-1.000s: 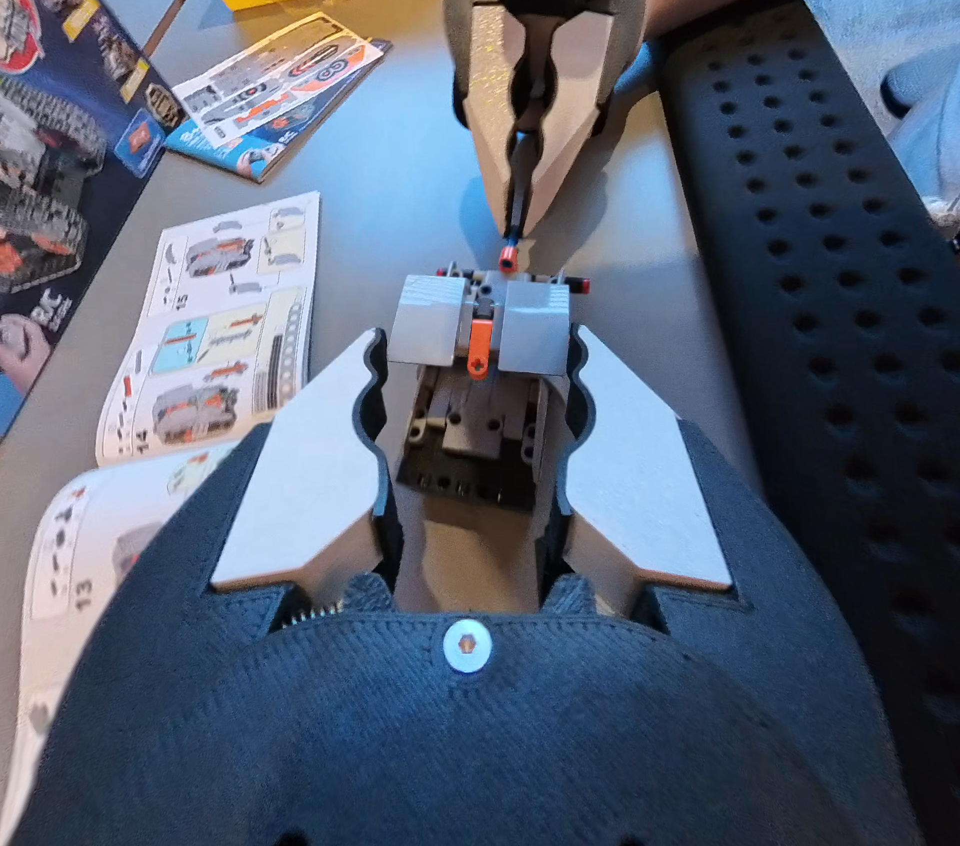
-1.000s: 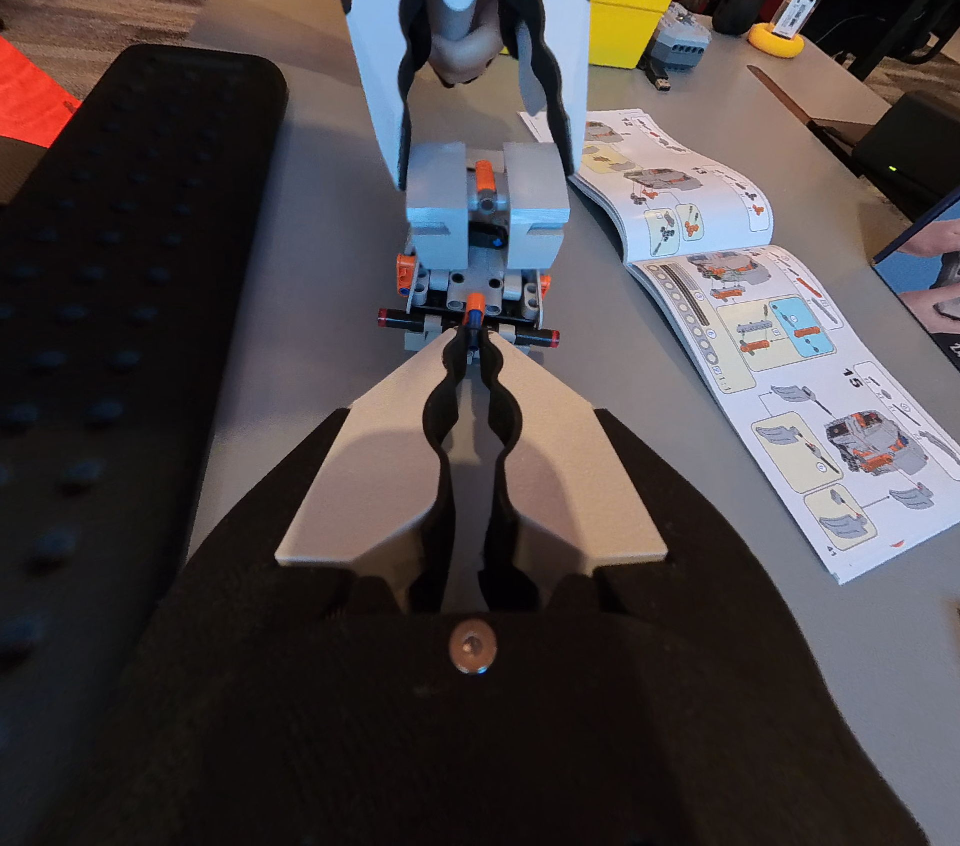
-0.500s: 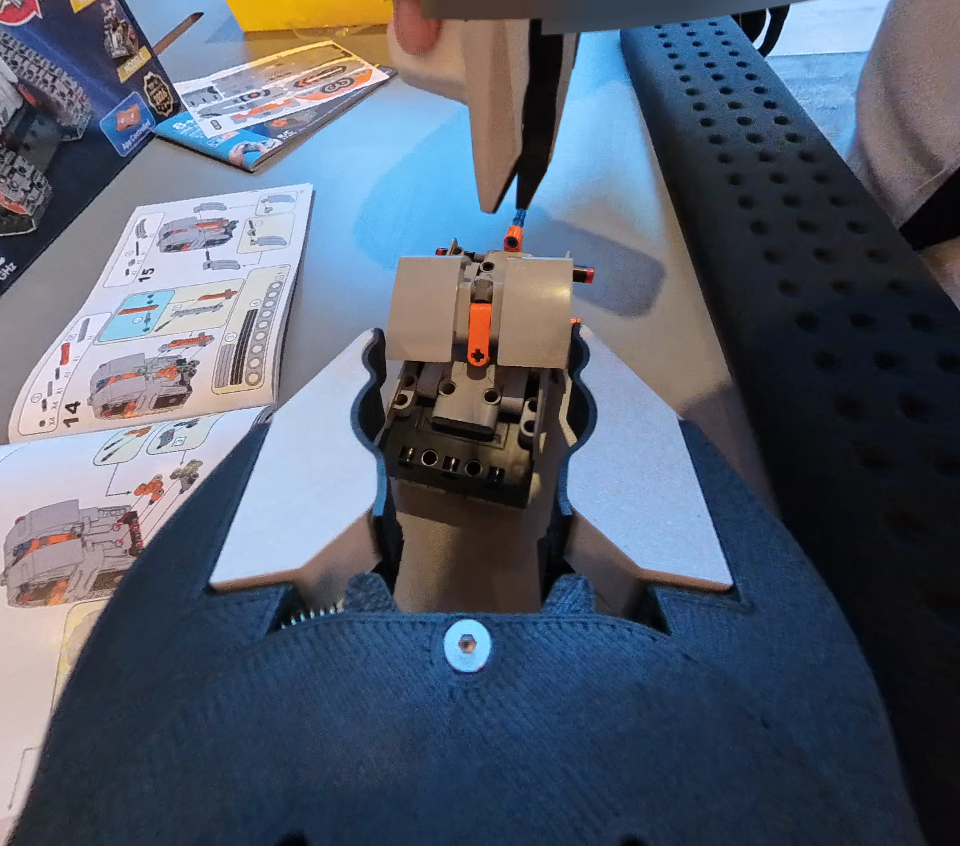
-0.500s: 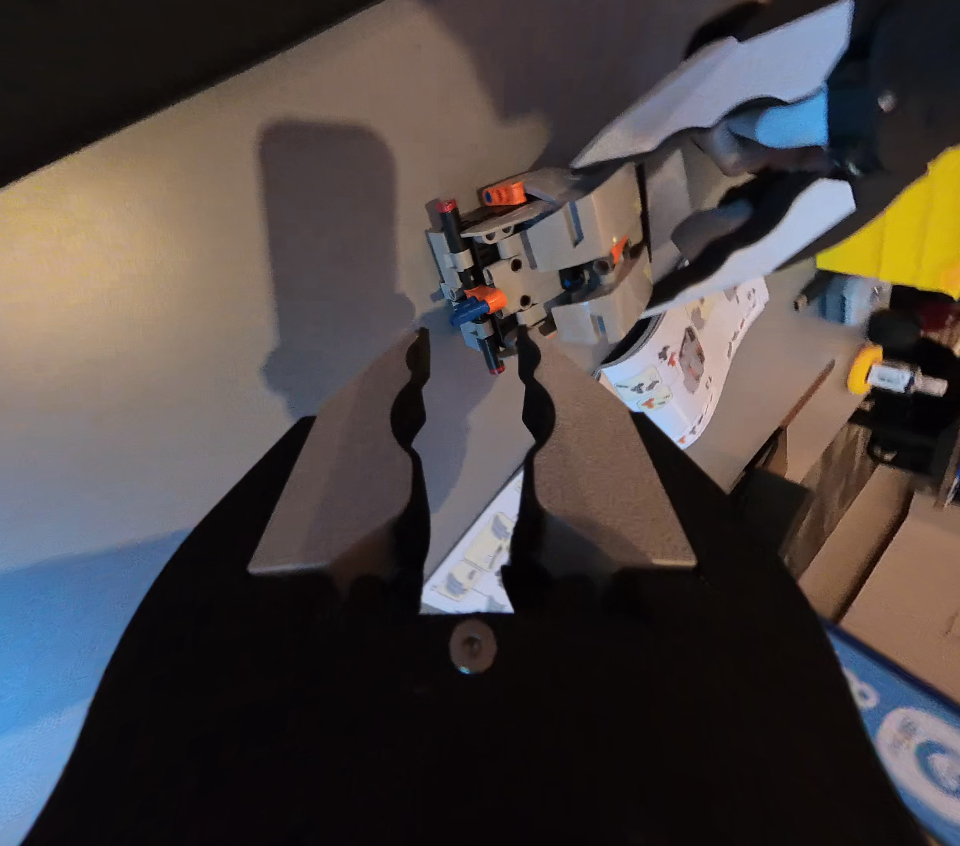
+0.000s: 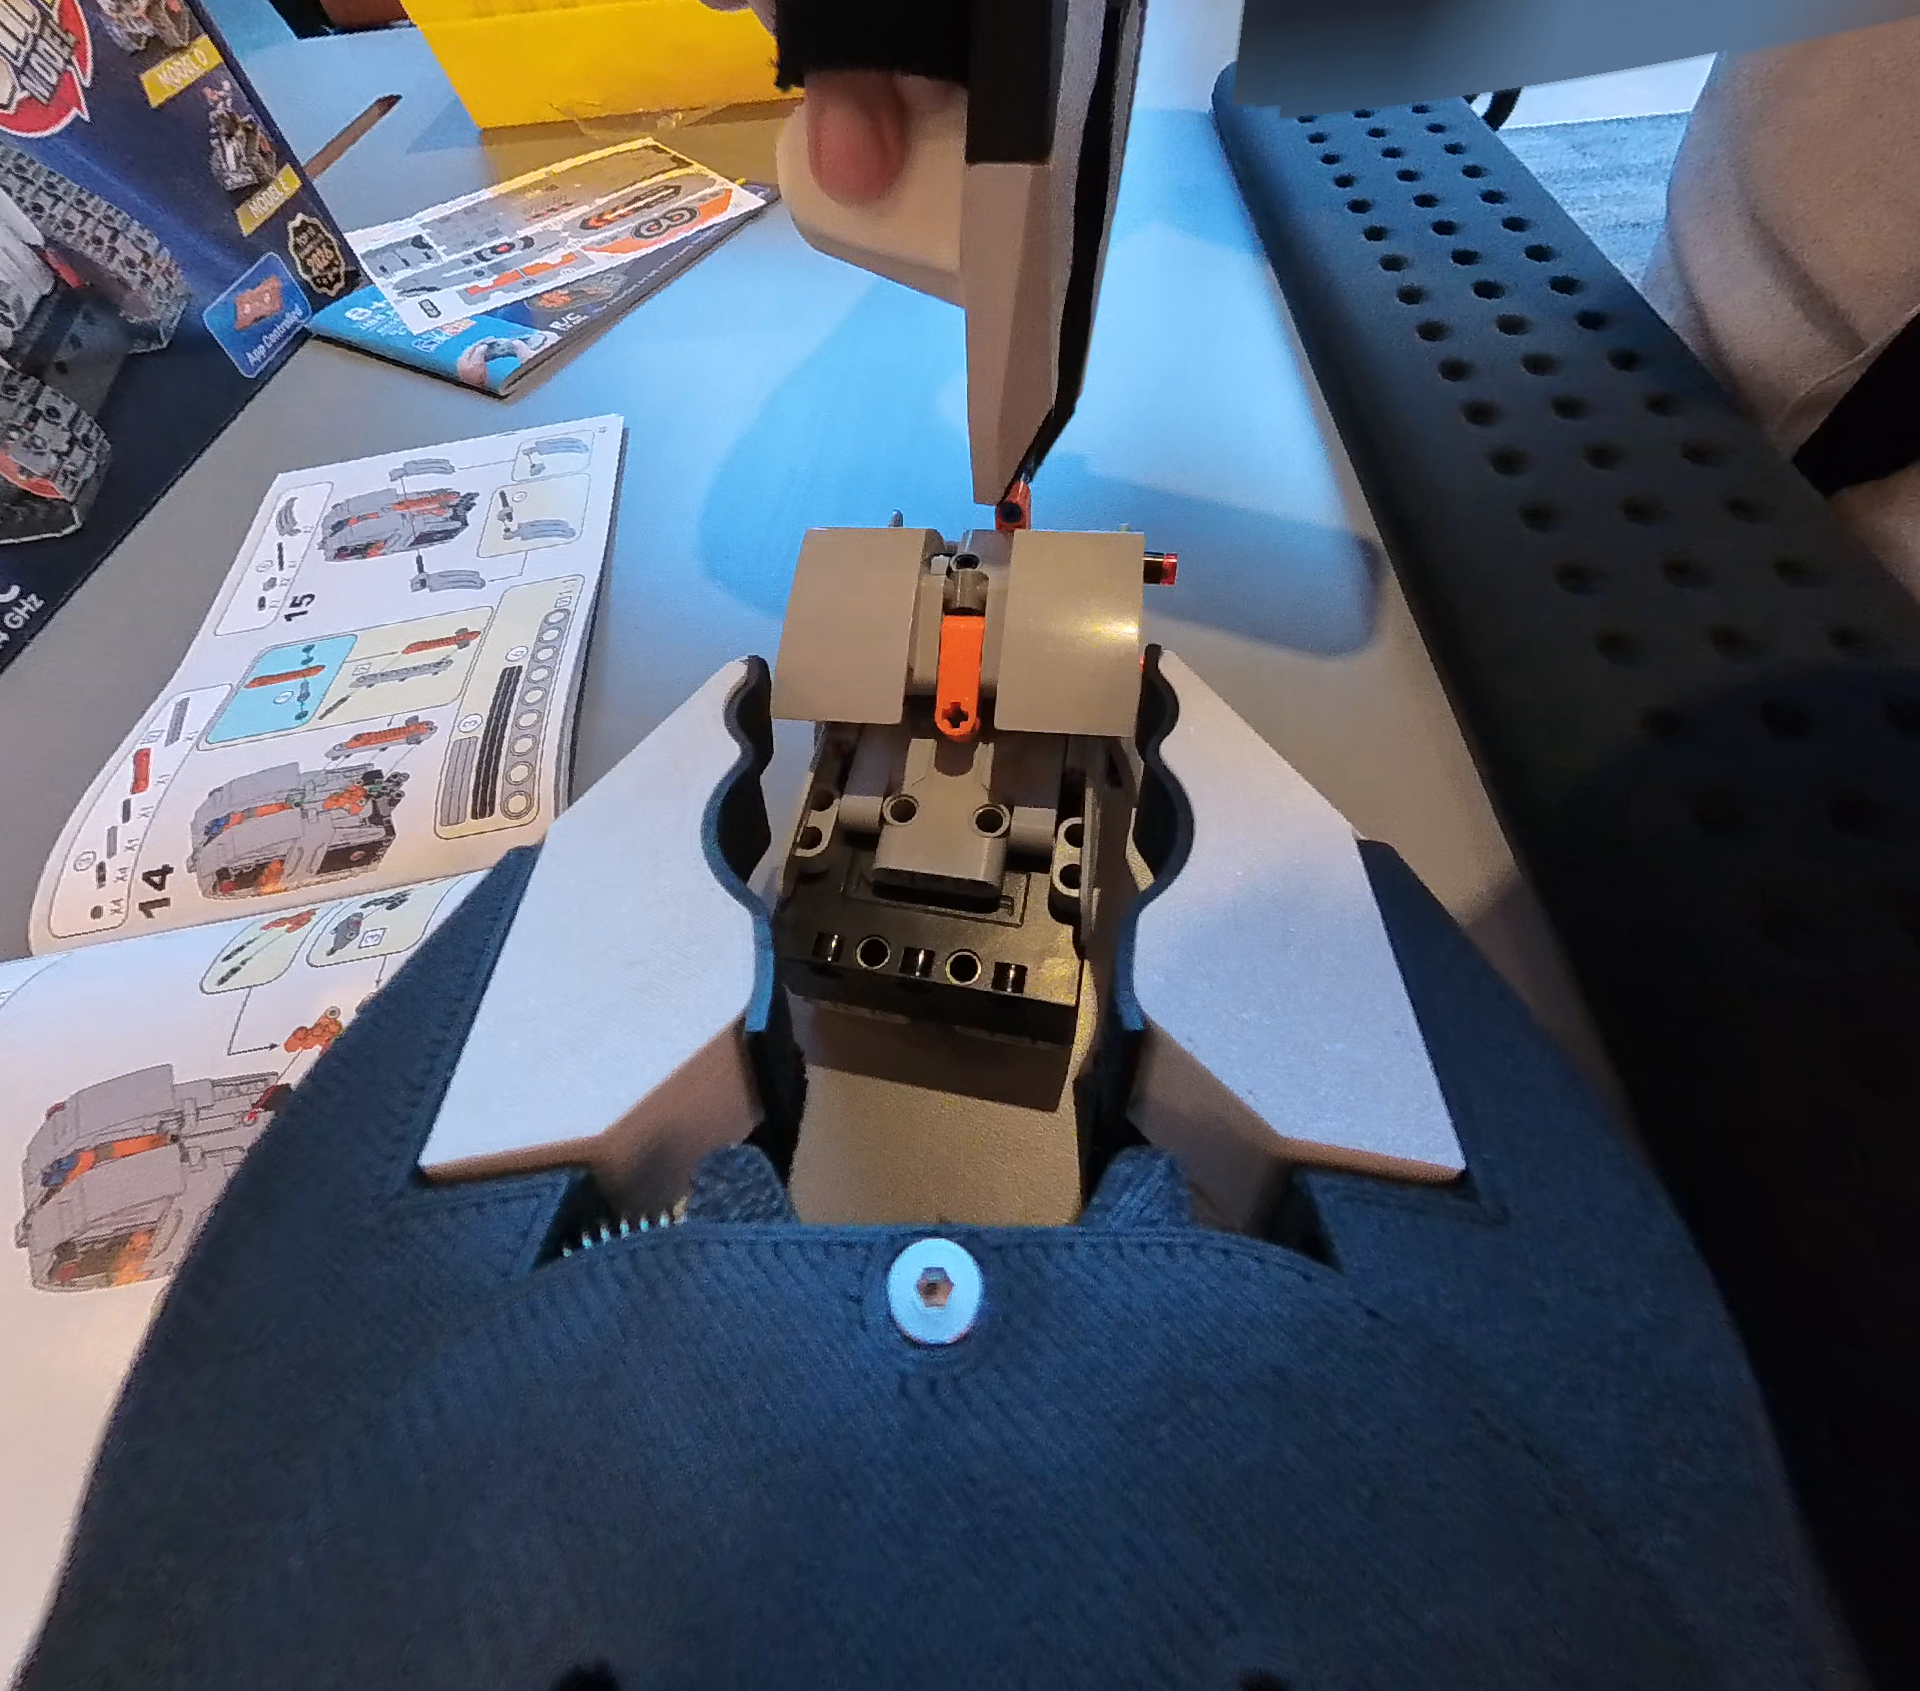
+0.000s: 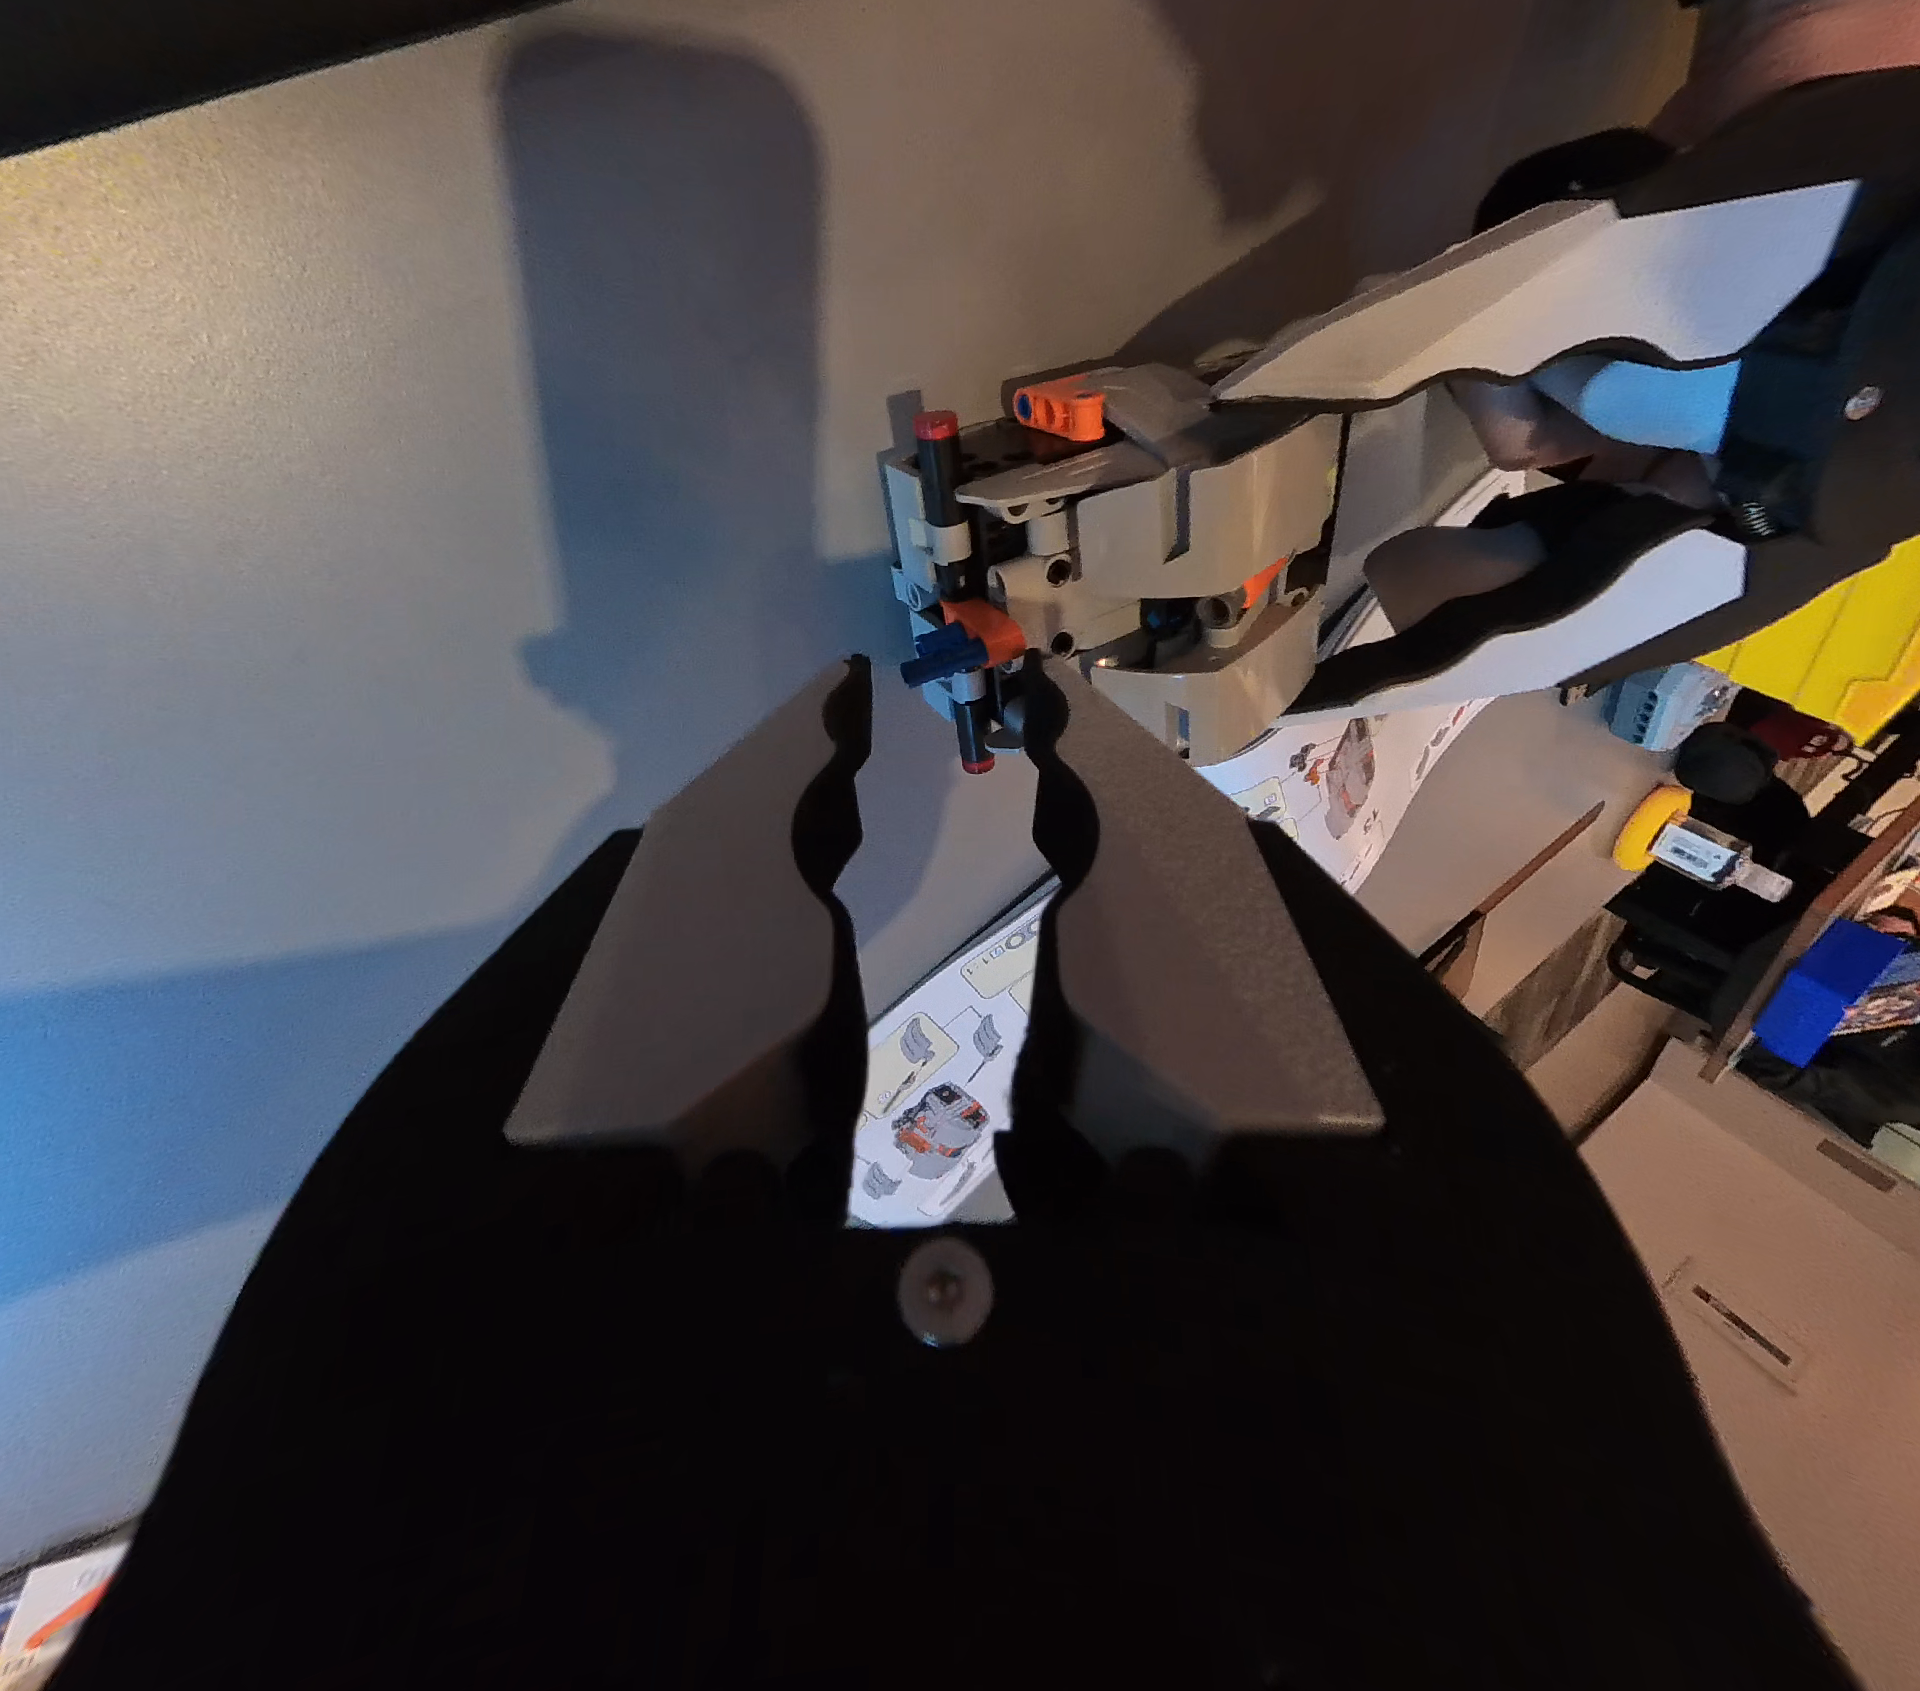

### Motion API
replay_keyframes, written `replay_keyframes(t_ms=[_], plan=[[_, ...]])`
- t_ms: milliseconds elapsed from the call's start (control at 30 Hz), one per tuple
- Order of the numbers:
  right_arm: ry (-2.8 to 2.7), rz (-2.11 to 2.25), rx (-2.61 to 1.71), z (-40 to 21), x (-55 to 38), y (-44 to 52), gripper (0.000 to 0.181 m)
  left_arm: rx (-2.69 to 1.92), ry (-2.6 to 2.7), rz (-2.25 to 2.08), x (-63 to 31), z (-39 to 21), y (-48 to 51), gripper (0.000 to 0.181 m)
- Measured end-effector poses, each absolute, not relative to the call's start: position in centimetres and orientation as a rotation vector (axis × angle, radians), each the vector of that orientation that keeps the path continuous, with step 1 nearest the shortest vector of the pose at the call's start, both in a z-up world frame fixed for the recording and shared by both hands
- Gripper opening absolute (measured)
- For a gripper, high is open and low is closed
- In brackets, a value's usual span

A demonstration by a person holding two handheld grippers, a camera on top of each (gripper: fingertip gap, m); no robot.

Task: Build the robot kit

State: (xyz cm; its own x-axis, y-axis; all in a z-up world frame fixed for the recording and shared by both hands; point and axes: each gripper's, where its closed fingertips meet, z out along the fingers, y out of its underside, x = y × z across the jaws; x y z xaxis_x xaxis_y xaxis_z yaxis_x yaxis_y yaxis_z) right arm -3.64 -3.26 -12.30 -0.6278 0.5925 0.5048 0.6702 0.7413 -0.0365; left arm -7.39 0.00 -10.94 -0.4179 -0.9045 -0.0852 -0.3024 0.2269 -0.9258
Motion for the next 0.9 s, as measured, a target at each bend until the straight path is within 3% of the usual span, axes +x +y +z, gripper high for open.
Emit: replay_keyframes(t_ms=[67,733,800,900], plan=[[-2.444,-0.226,-0.961,-12.12,-3.78,-3.06,0.021,-1.110,1.856,-1.180,-7.38,-10.98,-0.03,0.070],[-2.428,-0.268,-0.978,-12.23,-4.28,-3.25,0.020,-1.107,1.875,-1.151,-7.19,-11.35,-0.26,0.070],[-2.448,-0.288,-0.982,-12.41,-3.80,-3.32,0.000,-1.102,1.880,-1.162,-7.26,-11.31,-0.40,0.069],[-2.438,-0.250,-0.974,-12.34,-4.10,-3.62,0.000,-1.101,1.866,-1.155,-7.18,-11.21,-0.29,0.069]])
